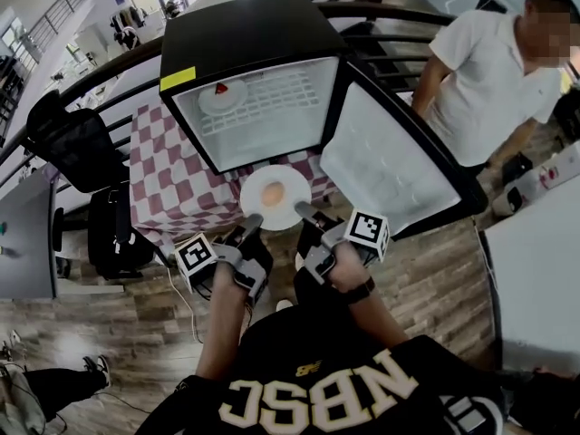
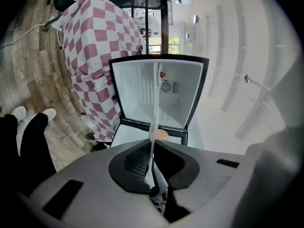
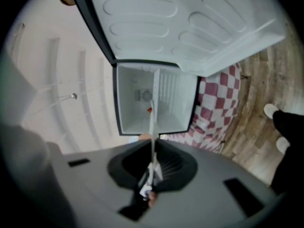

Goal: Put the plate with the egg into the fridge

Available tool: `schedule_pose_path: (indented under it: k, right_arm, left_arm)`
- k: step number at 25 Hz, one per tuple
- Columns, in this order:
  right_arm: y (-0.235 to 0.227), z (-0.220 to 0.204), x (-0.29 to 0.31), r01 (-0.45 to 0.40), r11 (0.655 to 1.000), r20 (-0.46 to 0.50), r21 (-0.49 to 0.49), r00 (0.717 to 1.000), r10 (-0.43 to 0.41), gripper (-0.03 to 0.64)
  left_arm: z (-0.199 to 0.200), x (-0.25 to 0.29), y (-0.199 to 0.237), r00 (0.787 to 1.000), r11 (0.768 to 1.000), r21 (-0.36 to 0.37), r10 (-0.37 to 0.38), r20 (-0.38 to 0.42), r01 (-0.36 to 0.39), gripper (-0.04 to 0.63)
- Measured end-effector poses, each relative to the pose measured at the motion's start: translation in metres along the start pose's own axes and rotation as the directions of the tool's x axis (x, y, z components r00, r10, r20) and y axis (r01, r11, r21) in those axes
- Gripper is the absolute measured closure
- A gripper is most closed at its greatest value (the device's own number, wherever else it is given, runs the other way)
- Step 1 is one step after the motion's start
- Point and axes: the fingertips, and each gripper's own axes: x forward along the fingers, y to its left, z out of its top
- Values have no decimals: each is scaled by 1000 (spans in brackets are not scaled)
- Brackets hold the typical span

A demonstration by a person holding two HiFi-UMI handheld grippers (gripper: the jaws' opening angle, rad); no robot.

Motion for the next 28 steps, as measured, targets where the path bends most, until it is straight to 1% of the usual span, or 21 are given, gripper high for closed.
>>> schedule_pose_path:
  k: [5, 12, 15, 17, 22, 24, 25, 28]
  right_arm:
    - [24, 56, 33, -20, 1000, -9, -9, 1000, 20, 586]
    - [26, 112, 61, -17, 1000, -9, 3, 1000, 17, 586]
    - [28, 126, 67, -30, 998, -6, -52, 1000, 29, 586]
    - [33, 132, 69, -18, 996, 0, -82, 1000, 18, 586]
    - [32, 138, 82, -6, 998, -10, -68, 1000, 5, 586]
    - [30, 148, 96, -22, 997, 0, -78, 1000, 22, 586]
    - [30, 152, 103, -23, 996, 6, -84, 1000, 23, 586]
    - [31, 153, 121, 8, 995, 20, -101, 1000, -6, 586]
  left_arm:
    - [21, 58, -29, 1000, 1000, 11, -2, 26, 2, 554]
    - [38, 117, -38, 999, 1000, 4, 8, 44, -8, 554]
    - [41, 130, -39, 999, 1000, -1, 6, 51, -5, 554]
    - [42, 136, -40, 998, 1000, -10, 4, 55, -3, 554]
    - [52, 145, -40, 998, 999, -29, 16, 65, -14, 554]
    - [63, 157, -39, 998, 1000, -14, 20, 64, -19, 554]
    - [69, 162, -40, 998, 1000, 6, 20, 64, -20, 555]
    - [90, 170, -40, 997, 998, 58, 35, 72, -39, 558]
